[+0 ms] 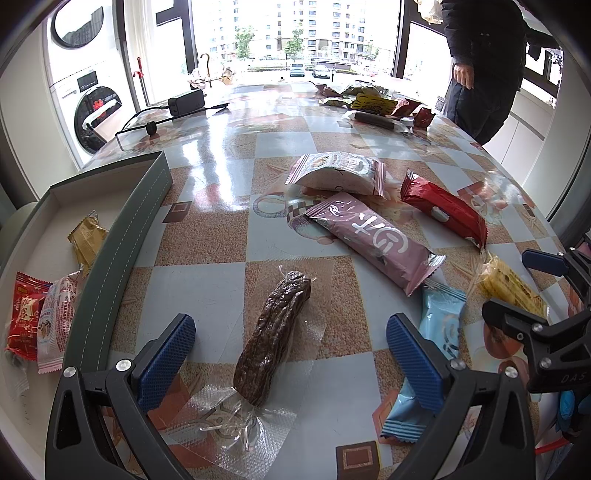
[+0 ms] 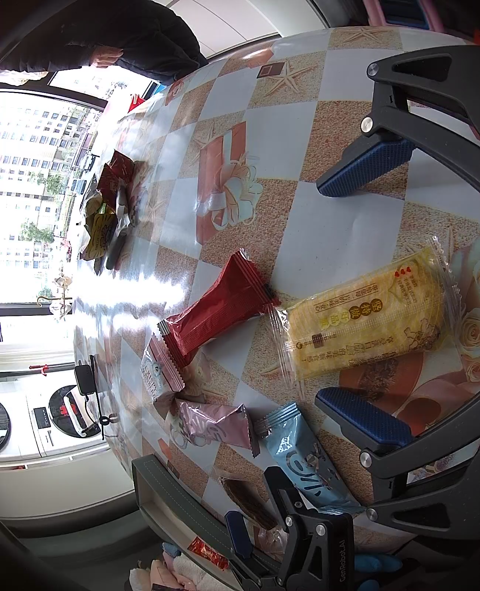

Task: Organize snacks
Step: 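Grasp the sausage pack with the left gripper while the right grasps the yellow cake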

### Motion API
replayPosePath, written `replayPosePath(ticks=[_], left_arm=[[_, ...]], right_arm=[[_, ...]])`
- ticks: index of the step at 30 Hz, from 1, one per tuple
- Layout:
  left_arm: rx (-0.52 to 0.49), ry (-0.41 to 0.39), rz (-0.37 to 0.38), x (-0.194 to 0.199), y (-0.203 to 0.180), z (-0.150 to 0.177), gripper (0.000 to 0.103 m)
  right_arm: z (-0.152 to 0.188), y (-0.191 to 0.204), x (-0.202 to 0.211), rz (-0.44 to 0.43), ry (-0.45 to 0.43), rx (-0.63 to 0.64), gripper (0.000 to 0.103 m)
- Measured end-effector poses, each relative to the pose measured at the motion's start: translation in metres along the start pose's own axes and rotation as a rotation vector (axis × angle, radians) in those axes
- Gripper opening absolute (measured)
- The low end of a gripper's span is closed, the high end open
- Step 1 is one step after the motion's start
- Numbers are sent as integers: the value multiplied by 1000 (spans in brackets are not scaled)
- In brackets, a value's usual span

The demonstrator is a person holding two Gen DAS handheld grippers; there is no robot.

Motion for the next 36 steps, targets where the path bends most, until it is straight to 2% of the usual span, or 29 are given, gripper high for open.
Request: replayPosePath(ticks=[12, 14, 19, 21, 22, 23, 25, 26, 27, 30, 33, 36], left_arm=[[2, 12, -1, 0, 0, 0, 103], [7, 36, 1, -1, -1, -1, 103], [-4, 168, 27, -4, -12, 2, 102], [-7, 198, 33, -2, -15, 4, 97], [-10, 205, 37, -1, -16, 4, 95], [-12, 208, 39, 0, -18, 5, 89], [-18, 205, 44, 5, -20, 5, 73], [-23, 204, 48, 7, -22, 5, 58], [-27, 204, 56, 9, -24, 5, 47], [27, 197, 100, 14, -24, 7, 44], [113, 173, 157, 22, -19, 11, 44], [135, 147, 158, 33, -16, 11, 44]], right_arm=[[-2, 0, -1, -2, 19, 8, 103], [-5, 2, -2, -2, 49, 28, 103], [-13, 3, -10, -5, 210, 79, 103], [-14, 5, -12, -13, 250, 86, 102], [-15, 6, -11, -16, 255, 90, 100], [-15, 7, -9, -18, 250, 94, 91], [-18, 8, -2, -22, 235, 98, 67], [-19, 9, 1, -25, 230, 100, 42], [-20, 10, 3, -26, 232, 104, 38], [-18, 9, 5, -45, 220, 84, 38], [-13, 5, 11, -116, 220, 2, 38], [-16, 3, 22, -169, 207, -41, 38]])
Point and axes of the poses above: each gripper's, at about its wrist camera, not at the fingertips, and x roughly against the way its jaws point, y to its left, z to its underside, the point moved 8 cm from there along -x, roughly the way its jaws point, and after that the axes turned 11 degrees about z, right-handed, at the moved point
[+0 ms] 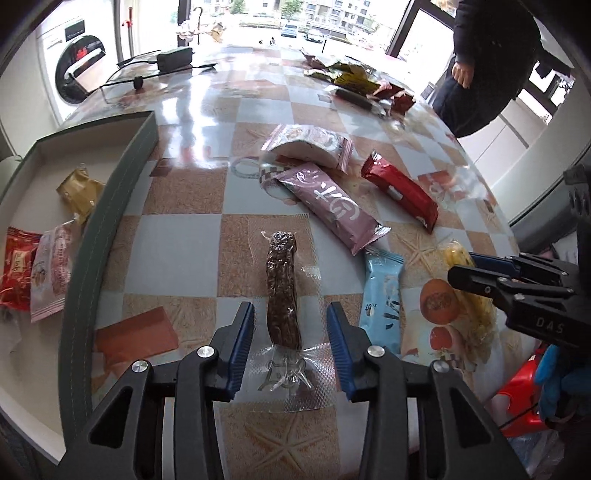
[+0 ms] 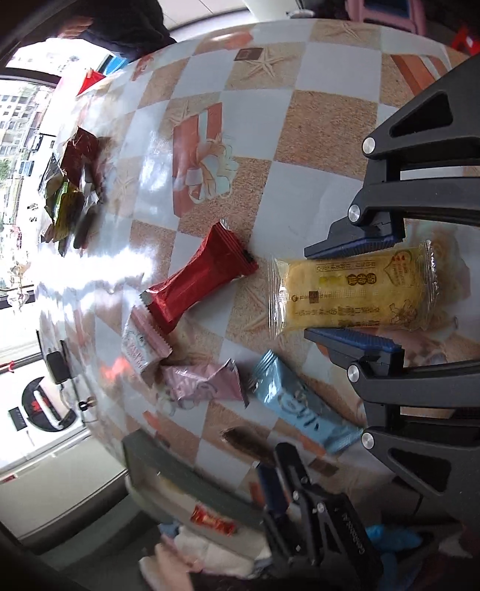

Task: Organize snacks
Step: 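Grasp the sausage pack with the left gripper while the right grasps the yellow cake, then carry both packs over the grey tray box and open both grippers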

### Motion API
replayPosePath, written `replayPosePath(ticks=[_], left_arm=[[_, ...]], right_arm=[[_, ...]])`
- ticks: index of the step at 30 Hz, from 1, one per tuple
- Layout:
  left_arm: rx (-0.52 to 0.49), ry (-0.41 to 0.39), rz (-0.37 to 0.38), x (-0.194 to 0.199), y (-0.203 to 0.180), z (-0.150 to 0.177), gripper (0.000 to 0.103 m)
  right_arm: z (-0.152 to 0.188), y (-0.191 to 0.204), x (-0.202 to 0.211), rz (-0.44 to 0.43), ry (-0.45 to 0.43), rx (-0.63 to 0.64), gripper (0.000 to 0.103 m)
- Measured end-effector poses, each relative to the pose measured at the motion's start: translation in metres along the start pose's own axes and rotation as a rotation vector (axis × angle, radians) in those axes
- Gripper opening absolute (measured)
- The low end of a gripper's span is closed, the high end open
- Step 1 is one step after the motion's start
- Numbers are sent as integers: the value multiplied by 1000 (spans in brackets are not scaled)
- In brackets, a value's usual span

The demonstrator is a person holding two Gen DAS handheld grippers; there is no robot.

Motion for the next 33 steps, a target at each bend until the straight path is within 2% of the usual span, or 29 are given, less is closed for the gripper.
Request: replayPosePath(ticks=[8, 14, 20, 24, 30, 33], left_arm=[[-21, -97, 1, 39, -8, -16, 44], [-7, -166, -27, 70, 11, -26, 44], [50, -234, -98, 103, 61, -26, 44], [107, -278, -173, 121, 103, -21, 44], [224, -293, -206, 126, 157, -3, 44], [255, -284, -205, 122, 170, 7, 44]], right_arm=[[-15, 13, 14, -67, -14, -25, 38], [-25, 50, 20, -100, -7, 12, 38], [-46, 107, 22, -160, -2, 68, 38], [-63, 154, 24, -229, -1, 97, 38], [-81, 228, 26, -281, -20, 182, 38], [-87, 258, 22, -288, -33, 211, 38]])
Point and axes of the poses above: each gripper's, at about its wrist camera, not at the fingertips, and x roughly against the way its jaws point, y to its left, z to its underside, the point moved 8 cm from there along -x, roughly the way its jaws point, and after that the axes turned 11 degrees about z, right-handed, at the moved point
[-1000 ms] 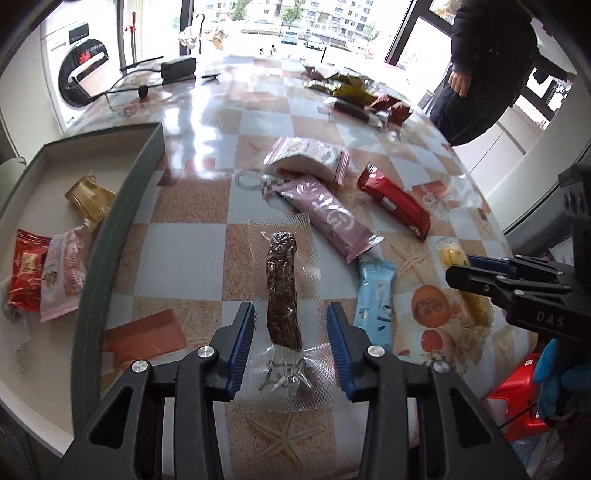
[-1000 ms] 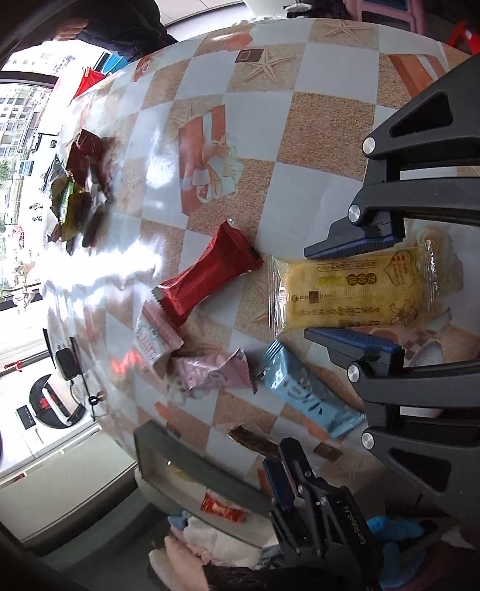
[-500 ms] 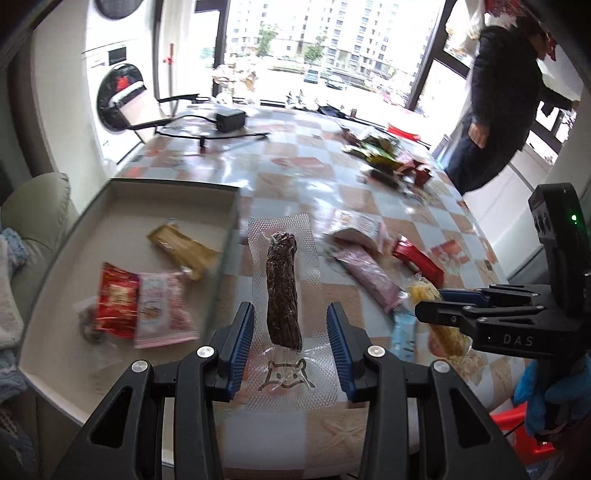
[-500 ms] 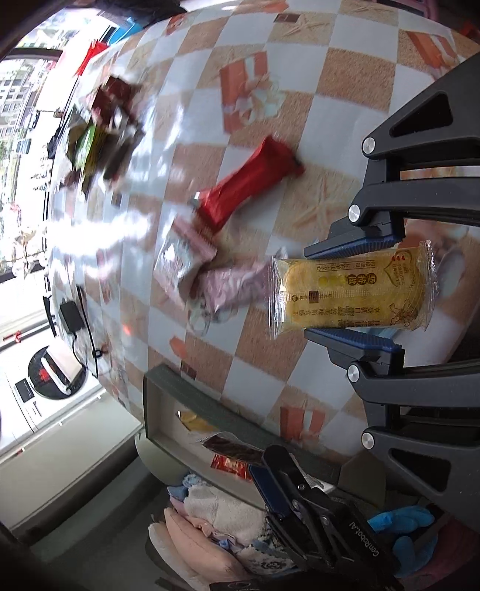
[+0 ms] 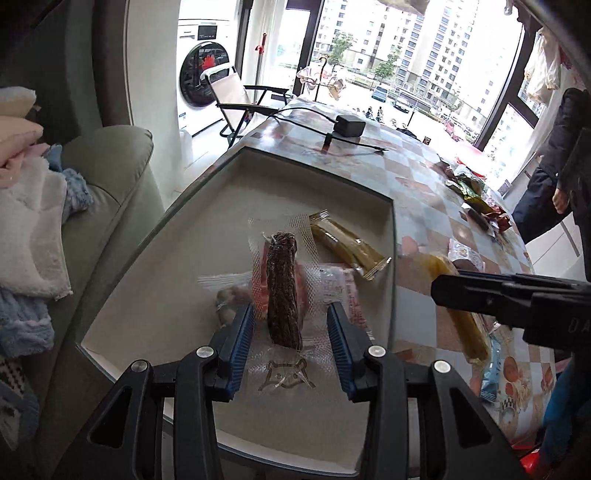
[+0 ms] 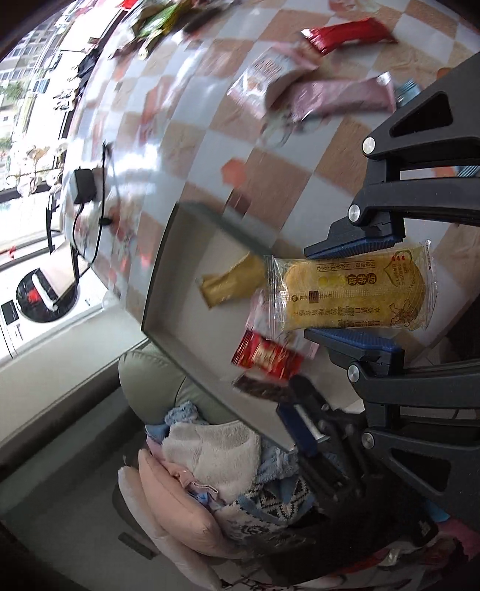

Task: Organize snacks
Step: 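Carry both packs over the grey tray box and open both grippers, then move the left gripper over the blue bar while the right moves over the red bar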

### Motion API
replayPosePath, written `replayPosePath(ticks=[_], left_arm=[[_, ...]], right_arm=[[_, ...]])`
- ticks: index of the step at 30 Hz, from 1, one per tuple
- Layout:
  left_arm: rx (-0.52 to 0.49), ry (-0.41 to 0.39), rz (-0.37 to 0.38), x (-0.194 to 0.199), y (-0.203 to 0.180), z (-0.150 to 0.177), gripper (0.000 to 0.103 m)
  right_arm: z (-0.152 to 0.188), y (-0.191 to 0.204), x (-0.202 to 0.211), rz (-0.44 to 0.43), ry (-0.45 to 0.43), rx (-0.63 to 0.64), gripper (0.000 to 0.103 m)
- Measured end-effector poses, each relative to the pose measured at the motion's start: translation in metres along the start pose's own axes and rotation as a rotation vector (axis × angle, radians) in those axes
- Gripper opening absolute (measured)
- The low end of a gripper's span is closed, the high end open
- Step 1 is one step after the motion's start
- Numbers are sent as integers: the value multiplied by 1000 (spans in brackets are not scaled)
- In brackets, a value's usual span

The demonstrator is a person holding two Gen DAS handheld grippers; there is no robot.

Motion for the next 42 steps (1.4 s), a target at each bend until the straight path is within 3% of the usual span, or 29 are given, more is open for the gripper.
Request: replayPosePath(ticks=[6, 10, 11, 13, 14, 15, 18, 24, 32, 38, 42], left_arm=[[23, 14, -6, -7, 13, 6, 45], [14, 19, -29, -9, 19, 6, 47], [8, 17, -37, -9, 19, 6, 52], [1, 24, -39, -11, 19, 5, 71], [1, 22, -36, -10, 20, 5, 79], [-2, 18, -32, -9, 19, 4, 80], [-8, 29, -36, -10, 19, 4, 80], [-11, 40, -42, -11, 12, 5, 80], [-47, 3, -4, 5, -18, -6, 80], [-181, 27, 97, 1, -91, -8, 81], [-282, 113, 175, -19, -150, 14, 82]], right_arm=[[-12, 30, -24, 5, 27, 37, 38], [-17, 42, -36, 55, 35, 95, 38], [-16, 43, -38, 63, 43, 106, 39], [-16, 42, -42, 78, 57, 109, 64], [-17, 39, -41, 83, 53, 104, 84], [-17, 36, -40, 93, 41, 101, 88], [-16, 20, -37, 134, 32, 107, 88], [-3, -46, -34, 230, 43, 35, 88], [26, -189, 0, 454, 20, -104, 88], [57, -269, 9, 515, 61, -231, 88], [67, -286, 4, 470, 61, -254, 88]])
Point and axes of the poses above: each gripper's, at about its wrist camera, not at the fingertips, and x roughly against the way its jaws point, y to its left, z to its underside, the point moved 8 cm from there along -x, roughly the way its jaws point, and after that the axes turned 11 degrees about z, right-handed, at the moved point
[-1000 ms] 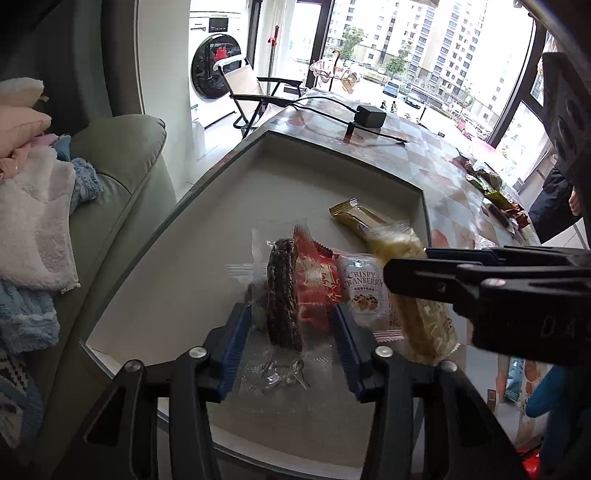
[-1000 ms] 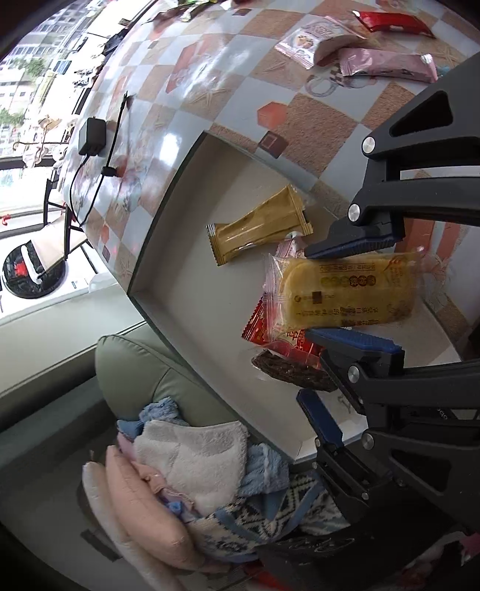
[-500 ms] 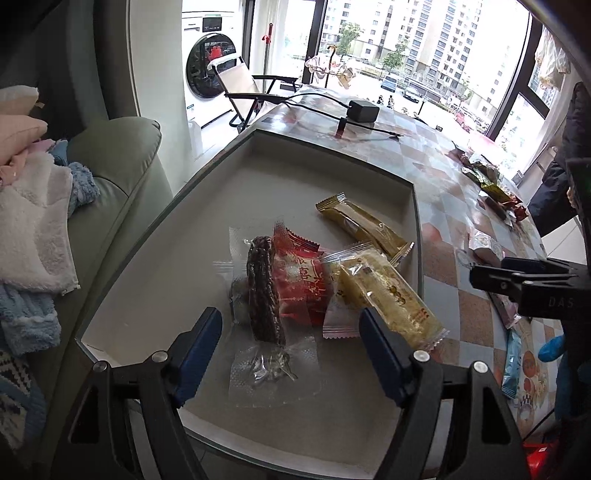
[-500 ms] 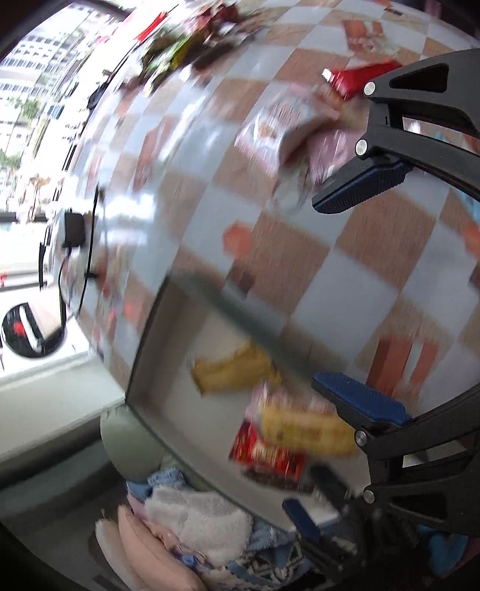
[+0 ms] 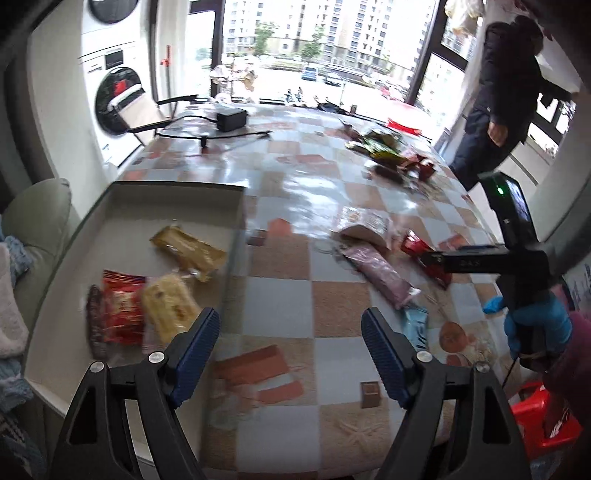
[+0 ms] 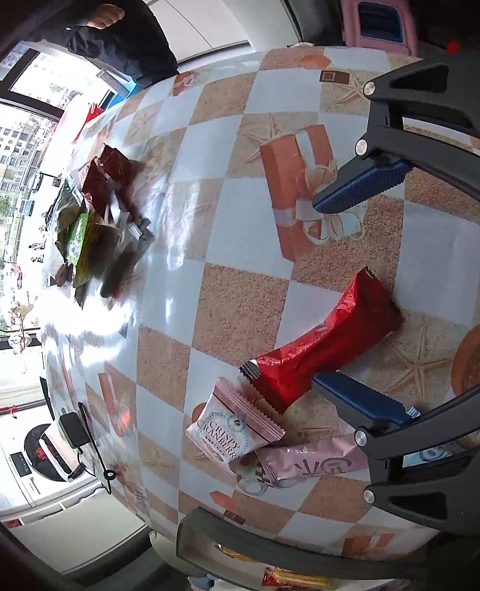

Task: Organize snacks

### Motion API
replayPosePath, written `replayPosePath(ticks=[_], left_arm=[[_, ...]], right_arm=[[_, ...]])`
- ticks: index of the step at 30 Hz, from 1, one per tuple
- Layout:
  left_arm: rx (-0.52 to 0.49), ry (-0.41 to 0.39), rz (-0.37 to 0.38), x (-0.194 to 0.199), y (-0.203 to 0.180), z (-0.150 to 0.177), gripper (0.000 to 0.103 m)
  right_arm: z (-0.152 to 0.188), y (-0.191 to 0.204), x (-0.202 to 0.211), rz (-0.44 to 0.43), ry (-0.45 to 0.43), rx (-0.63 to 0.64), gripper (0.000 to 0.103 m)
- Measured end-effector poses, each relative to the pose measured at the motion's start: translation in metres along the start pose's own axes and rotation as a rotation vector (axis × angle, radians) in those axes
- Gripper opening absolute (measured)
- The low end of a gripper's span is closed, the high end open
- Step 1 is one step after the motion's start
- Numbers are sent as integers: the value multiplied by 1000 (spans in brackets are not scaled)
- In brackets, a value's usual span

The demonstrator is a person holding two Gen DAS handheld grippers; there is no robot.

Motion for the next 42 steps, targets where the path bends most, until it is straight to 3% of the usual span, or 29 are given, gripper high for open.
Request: replayPosePath(ticks=[5, 10, 13, 15, 17, 20, 23, 24, 25, 26, 31, 34, 36, 37, 38, 39, 40, 42], left_arm=[[-106, 121, 43, -42, -61, 21, 82], [-119, 193, 52, -76, -84, 29, 82], [-112, 217, -2, -92, -85, 32, 82], [-128, 231, -29, -102, -88, 34, 82], [-141, 252, -38, -110, -91, 40, 82], [-191, 209, -59, -112, -96, 37, 82], [-175, 193, -36, -110, -94, 35, 67], [-176, 185, -39, -109, -93, 33, 53], [-179, 183, -38, -108, -92, 31, 46], [-184, 183, -48, -107, -88, 30, 28], [-157, 166, -76, -92, -58, 34, 26], [-117, 156, -85, -82, -38, 38, 38], [-88, 160, -118, -80, -27, 38, 76], [-76, 156, -130, -80, -24, 38, 82], [-69, 148, -131, -80, -22, 38, 83], [-62, 151, -129, -83, -22, 39, 84], [-50, 142, -116, -85, -23, 39, 86], [-45, 142, -116, -90, -25, 39, 100]], right_arm=[[-3, 25, -3, -9, -24, 95, 88], [-6, 39, -9, -8, -27, 133, 87], [-8, 40, -5, -11, -37, 138, 64], [-7, 36, -1, -13, -36, 137, 38], [-4, 34, 0, -22, -32, 134, 33], [9, 27, 5, -29, -34, 134, 33], [29, 17, 12, -32, -38, 129, 33], [37, 14, 15, -33, -40, 125, 33], [45, 11, 18, -36, -42, 121, 33], [53, 8, 21, -39, -41, 118, 33], [84, 2, 35, -53, -33, 128, 33], [95, 0, 41, -54, -44, 131, 33], [96, -1, 41, -48, -57, 126, 33], [94, 0, 41, -45, -60, 120, 36], [92, -1, 40, -39, -59, 110, 57], [90, -1, 39, -30, -60, 99, 86], [86, -2, 38, -18, -74, 85, 93], [81, -2, 36, -8, -90, 73, 94]])
Point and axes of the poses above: each gripper's, at about its wrist camera, not at the fingertips, and x roughly against the way its jaws point, y to its left, z to its underside, the point moved 8 cm from there along -x, roughly the way its jaws point, and after that the axes turned 11 degrees about z, right-handed, at the moved point
